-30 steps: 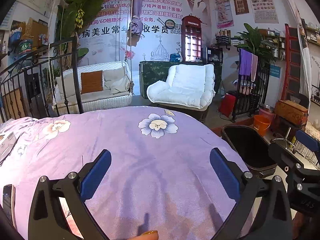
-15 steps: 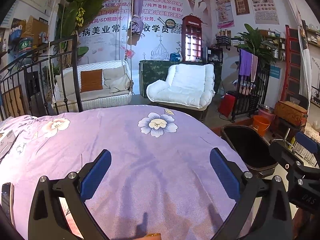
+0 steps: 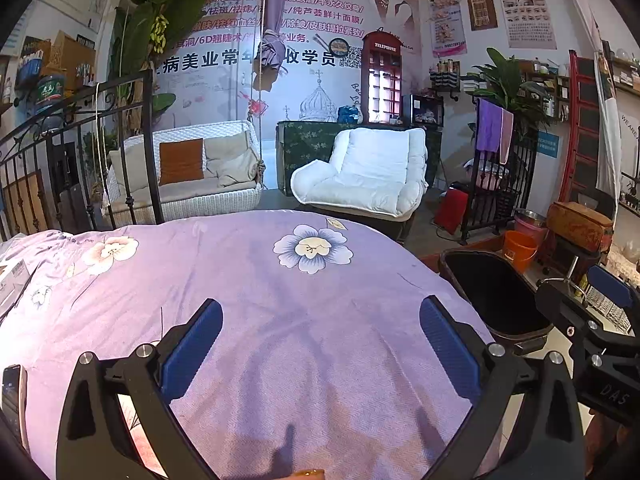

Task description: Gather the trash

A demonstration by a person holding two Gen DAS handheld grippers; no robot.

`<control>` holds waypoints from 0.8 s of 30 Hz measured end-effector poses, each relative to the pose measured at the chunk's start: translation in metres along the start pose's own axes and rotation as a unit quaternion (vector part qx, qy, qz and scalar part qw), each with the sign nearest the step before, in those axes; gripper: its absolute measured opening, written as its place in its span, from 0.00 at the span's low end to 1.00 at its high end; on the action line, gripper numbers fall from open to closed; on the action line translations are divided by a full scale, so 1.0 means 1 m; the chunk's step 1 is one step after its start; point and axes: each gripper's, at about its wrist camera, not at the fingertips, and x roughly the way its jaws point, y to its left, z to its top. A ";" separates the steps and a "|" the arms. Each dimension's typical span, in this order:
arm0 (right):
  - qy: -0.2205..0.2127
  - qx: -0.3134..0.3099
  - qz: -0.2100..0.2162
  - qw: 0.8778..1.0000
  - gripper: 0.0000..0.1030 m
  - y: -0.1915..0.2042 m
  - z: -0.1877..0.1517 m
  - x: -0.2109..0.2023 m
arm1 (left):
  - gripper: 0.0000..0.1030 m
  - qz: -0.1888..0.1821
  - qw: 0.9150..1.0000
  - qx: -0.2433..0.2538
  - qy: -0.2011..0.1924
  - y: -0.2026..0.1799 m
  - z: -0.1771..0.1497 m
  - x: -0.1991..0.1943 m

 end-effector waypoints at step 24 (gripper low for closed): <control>0.004 0.004 -0.004 1.000 0.95 -0.003 -0.004 0.002 | 0.95 -0.009 1.000 0.001 0.005 -0.002 -0.003 0.000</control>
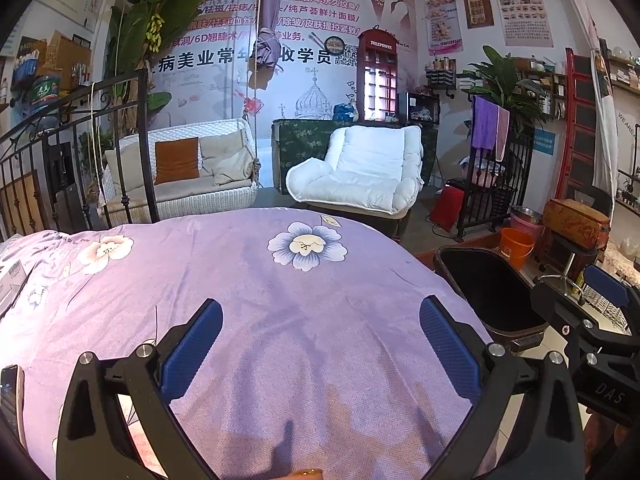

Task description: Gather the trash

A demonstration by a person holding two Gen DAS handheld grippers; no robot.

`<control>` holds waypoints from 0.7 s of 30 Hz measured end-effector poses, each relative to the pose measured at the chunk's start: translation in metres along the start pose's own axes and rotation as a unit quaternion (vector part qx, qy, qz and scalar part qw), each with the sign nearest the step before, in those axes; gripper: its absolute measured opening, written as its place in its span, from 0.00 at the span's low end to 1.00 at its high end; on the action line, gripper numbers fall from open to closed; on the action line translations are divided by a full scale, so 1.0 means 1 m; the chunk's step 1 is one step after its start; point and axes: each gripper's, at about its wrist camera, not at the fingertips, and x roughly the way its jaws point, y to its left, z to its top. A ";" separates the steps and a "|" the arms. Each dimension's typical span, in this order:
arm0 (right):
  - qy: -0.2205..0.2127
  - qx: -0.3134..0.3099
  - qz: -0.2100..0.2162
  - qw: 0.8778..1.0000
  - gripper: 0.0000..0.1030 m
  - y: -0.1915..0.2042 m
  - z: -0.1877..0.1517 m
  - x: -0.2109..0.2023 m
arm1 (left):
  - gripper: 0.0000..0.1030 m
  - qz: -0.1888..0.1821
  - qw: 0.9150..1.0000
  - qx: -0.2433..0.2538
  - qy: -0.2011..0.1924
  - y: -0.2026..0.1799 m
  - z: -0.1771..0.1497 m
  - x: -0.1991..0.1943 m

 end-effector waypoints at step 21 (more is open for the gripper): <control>0.000 0.000 0.001 1.000 0.95 -0.001 0.000 0.000 | 0.95 -0.002 1.000 0.000 0.000 0.000 0.001 -0.001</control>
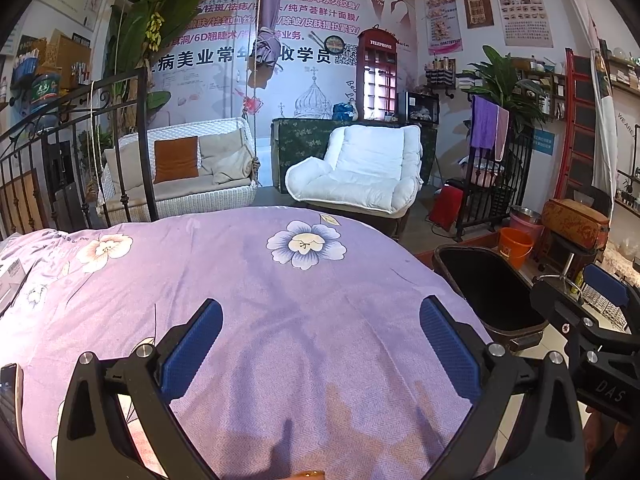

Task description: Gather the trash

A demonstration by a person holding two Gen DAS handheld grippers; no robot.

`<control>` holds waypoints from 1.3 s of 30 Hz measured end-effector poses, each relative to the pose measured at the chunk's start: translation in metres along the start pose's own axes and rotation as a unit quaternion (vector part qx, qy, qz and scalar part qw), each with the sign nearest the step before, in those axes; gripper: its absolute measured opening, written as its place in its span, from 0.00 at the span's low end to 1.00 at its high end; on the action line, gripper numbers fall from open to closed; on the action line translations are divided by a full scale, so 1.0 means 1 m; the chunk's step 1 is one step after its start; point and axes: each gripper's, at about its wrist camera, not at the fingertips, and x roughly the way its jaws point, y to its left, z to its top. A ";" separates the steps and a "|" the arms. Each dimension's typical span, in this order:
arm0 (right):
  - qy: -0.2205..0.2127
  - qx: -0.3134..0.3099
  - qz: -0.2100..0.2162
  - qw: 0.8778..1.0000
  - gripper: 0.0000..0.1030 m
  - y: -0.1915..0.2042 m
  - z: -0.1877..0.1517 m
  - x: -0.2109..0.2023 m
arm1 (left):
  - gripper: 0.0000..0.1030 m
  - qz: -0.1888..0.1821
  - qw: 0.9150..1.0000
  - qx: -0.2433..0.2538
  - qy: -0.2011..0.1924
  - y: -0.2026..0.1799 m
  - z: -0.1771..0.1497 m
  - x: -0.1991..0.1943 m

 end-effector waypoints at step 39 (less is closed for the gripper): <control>-0.001 0.005 0.001 1.000 0.95 -0.005 -0.002 -0.002 | 0.95 -0.003 1.000 0.000 0.003 -0.001 0.002 -0.002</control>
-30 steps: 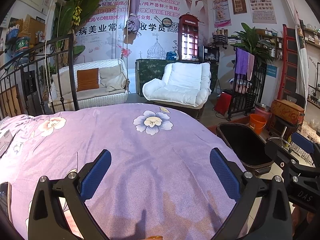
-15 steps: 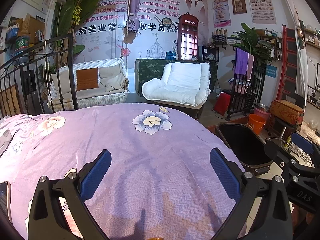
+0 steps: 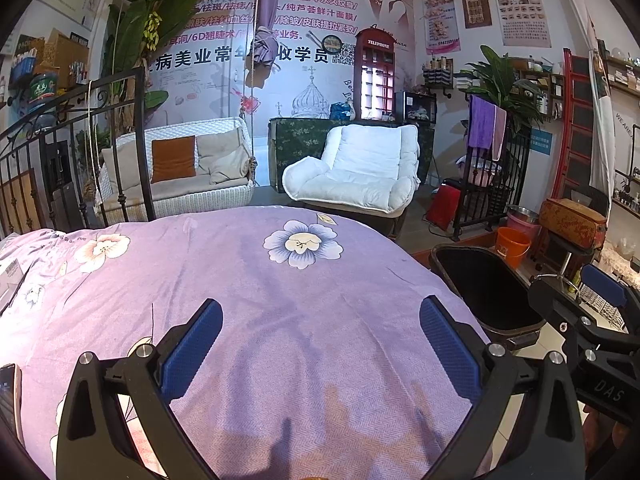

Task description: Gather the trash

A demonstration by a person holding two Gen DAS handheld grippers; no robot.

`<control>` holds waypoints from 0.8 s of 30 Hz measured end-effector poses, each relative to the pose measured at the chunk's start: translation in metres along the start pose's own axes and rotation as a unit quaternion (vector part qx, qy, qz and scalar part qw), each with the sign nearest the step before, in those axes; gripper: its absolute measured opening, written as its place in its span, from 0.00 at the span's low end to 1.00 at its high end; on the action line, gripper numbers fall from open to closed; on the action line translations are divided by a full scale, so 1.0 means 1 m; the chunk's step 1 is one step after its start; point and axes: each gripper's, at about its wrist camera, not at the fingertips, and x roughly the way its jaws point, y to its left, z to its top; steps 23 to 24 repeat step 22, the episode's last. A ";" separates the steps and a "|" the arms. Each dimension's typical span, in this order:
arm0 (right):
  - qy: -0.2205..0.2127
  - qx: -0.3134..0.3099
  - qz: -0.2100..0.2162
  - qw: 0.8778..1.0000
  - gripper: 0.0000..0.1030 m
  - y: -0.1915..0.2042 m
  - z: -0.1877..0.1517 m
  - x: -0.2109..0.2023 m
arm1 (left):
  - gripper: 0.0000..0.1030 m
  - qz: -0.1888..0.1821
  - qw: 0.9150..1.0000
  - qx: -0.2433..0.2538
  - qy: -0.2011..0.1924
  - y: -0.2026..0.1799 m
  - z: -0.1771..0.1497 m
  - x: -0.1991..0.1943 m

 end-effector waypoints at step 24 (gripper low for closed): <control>0.003 0.000 0.000 1.000 0.95 0.000 -0.001 0.000 | 0.95 -0.004 1.000 -0.004 0.001 0.003 -0.001 0.003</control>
